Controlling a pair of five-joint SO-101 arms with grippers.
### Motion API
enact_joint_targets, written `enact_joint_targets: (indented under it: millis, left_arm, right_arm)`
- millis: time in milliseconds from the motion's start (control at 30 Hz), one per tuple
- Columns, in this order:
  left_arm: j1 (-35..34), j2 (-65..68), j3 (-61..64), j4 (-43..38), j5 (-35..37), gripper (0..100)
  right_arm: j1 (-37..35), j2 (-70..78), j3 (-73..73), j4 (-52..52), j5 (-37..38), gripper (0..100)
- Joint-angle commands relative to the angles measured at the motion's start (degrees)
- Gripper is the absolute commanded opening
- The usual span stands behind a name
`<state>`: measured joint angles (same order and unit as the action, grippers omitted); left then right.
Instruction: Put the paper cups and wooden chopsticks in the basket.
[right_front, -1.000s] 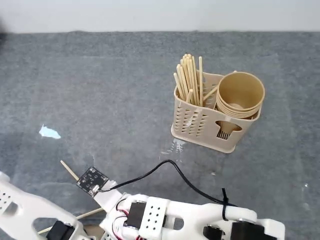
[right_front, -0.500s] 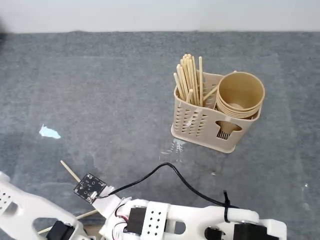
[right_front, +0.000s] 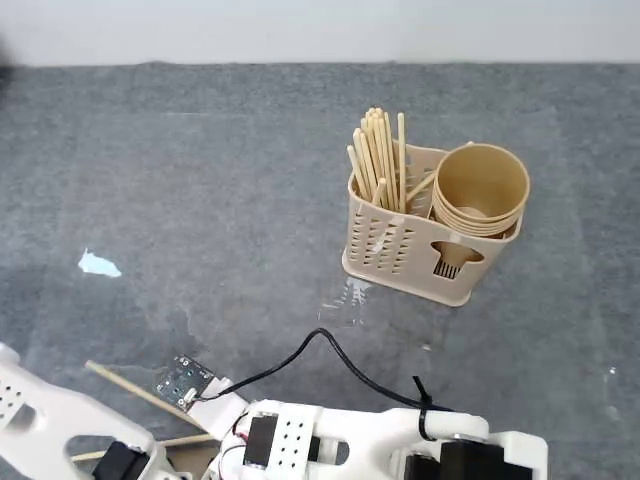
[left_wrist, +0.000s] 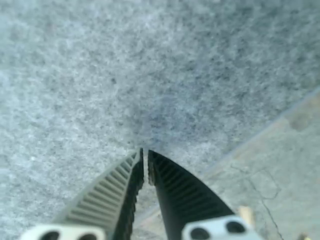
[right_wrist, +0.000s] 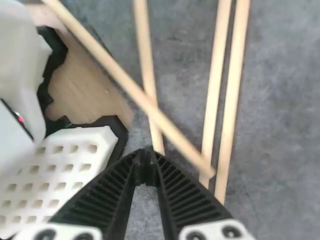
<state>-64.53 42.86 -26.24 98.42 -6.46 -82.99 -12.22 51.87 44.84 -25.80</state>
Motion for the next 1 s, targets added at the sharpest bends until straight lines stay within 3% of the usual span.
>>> enact_joint_targets:
  millis: [0,233,467,667,967]
  left_arm:
    - [-0.35,-0.7,-2.51,0.7,-0.44,1]
    - [-0.35,-0.7,-2.51,0.7,-0.44,1]
    - [-0.35,-0.7,-2.51,0.7,-0.44,1]
    - [-0.35,-0.7,-2.51,0.7,-0.44,1]
    - [-0.35,-0.7,-2.51,0.7,-0.44,1]
  right_arm:
    - [2.59,-0.22,-2.9,0.57,-0.35,0.8]
    - [17.54,-0.66,-2.99,-1.54,0.18,0.8]
    - [26.42,-1.36,-3.08,-6.37,9.67,0.8]
    - [22.29,-7.87,-2.81,-4.53,11.6,0.8]
    - [7.25,-13.23,-2.55,-0.57,7.91,0.8]
